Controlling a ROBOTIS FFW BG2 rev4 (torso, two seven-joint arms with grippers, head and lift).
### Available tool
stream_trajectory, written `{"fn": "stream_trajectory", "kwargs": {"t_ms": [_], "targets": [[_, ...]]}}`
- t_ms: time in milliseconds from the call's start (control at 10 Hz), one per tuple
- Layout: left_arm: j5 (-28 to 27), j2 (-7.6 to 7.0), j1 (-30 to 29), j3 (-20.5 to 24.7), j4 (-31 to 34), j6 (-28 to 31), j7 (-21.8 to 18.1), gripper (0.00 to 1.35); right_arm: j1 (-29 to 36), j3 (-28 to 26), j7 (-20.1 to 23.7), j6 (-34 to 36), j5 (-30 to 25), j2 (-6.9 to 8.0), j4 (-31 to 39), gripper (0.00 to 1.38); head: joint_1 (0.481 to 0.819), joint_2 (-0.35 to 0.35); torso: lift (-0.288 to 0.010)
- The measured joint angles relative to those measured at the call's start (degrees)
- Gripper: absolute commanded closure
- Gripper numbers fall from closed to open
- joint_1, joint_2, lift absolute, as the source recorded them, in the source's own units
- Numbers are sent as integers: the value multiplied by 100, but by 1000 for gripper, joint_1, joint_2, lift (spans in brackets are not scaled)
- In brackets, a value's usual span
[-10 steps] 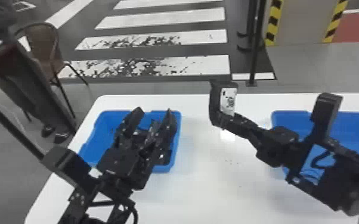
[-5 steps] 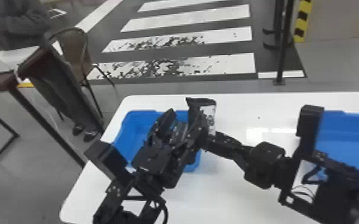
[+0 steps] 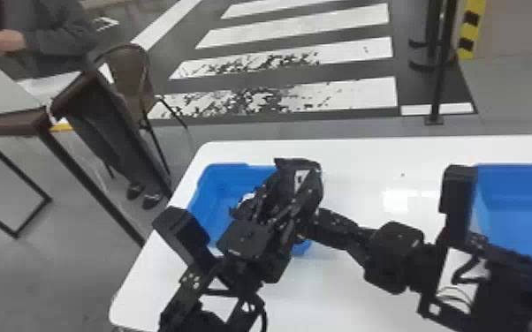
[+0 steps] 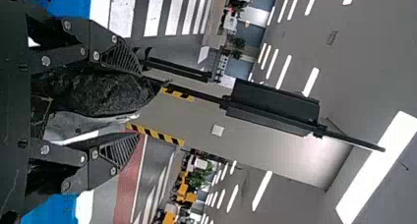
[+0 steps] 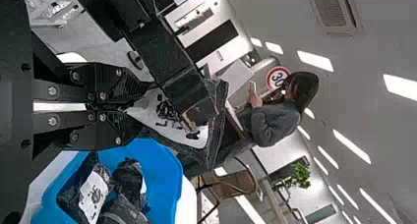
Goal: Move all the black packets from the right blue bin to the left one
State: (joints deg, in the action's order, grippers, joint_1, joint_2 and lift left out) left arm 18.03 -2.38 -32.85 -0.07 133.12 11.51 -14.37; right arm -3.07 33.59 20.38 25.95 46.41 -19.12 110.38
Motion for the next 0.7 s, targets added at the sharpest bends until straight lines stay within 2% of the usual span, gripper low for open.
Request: {"fn": "stream_trajectory", "kwargs": {"t_ms": [200, 300, 500, 600, 700], "targets": [[-16, -22, 30, 36, 185, 653, -10, 1211, -40, 1, -7, -97, 43, -1, -50, 1099, 695, 350, -140], [-56, -33, 42, 27, 235, 765, -12, 1211, -73, 1, -16, -134, 78, 1, -92, 961, 695, 343, -140], [-200, -34, 78, 74, 286, 761, -22, 1211, -111, -20, -43, -180, 308, 8, -214, 117, 695, 340, -140], [-391, -15, 172, 214, 234, 697, 8, 1211, -30, -127, -35, -208, 344, 11, -227, 53, 695, 344, -140], [-641, 2, 342, 364, 29, 534, 46, 1210, 148, -332, -35, -215, 325, 19, -192, 128, 695, 350, -140]]}}
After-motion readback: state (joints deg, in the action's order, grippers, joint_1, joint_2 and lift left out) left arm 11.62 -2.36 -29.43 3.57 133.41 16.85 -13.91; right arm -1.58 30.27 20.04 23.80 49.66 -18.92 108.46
